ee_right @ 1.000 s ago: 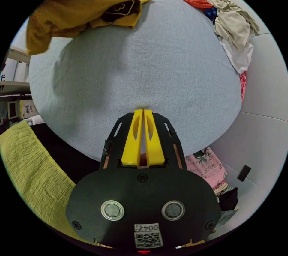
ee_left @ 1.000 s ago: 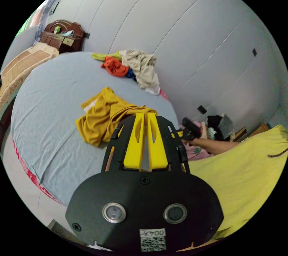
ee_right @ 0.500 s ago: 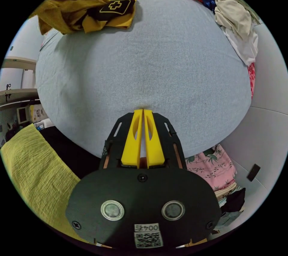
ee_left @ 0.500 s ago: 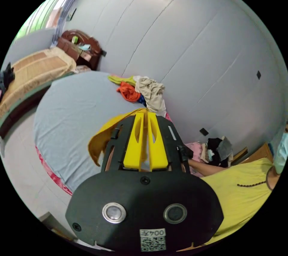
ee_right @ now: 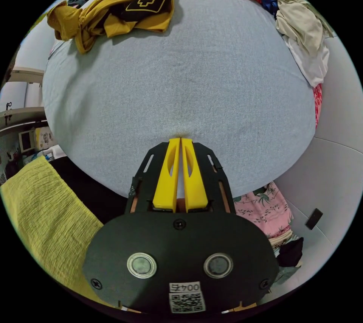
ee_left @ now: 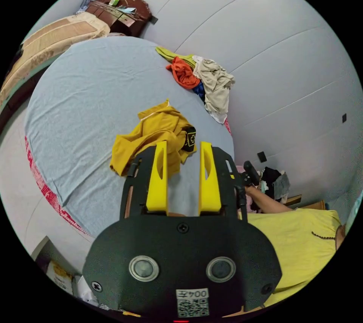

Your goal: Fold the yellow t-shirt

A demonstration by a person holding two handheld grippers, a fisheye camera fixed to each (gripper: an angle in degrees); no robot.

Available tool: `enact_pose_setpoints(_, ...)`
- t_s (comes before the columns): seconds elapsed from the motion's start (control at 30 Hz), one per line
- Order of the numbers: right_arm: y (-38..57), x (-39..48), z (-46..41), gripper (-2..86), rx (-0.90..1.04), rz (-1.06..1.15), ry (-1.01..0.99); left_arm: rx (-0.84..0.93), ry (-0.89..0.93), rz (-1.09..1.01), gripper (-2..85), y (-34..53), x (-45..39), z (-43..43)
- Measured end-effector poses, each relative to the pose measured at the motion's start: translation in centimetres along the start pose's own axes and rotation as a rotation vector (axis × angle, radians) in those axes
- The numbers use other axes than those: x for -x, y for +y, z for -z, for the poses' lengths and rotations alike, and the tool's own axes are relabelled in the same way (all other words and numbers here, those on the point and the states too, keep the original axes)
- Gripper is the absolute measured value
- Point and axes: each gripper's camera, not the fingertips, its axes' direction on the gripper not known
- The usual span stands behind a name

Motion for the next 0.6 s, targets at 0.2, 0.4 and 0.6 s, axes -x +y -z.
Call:
enact_pose_setpoints(0.2, 1.5, -0.9, 0.7, -0.4, -0.053, -0.022, -0.018, -0.032, 0.037, 0.128, 14.0, 3.9, 4.7, 0.1)
enact_pose_setpoints(0.4, 3.5, -1.9, 1.4, 0.3, -0.113, -0.066, -0.043, -0.124, 0.066, 0.288, 15.7, 8.6, 8.4, -1.0)
enact_pose_setpoints(0.6, 5.7, -4.1, 2.9, 6.1, -0.164, -0.136, -0.275, -0.106, -0.111, 0.288, 18.1, 11.5, 7.9, -3.2)
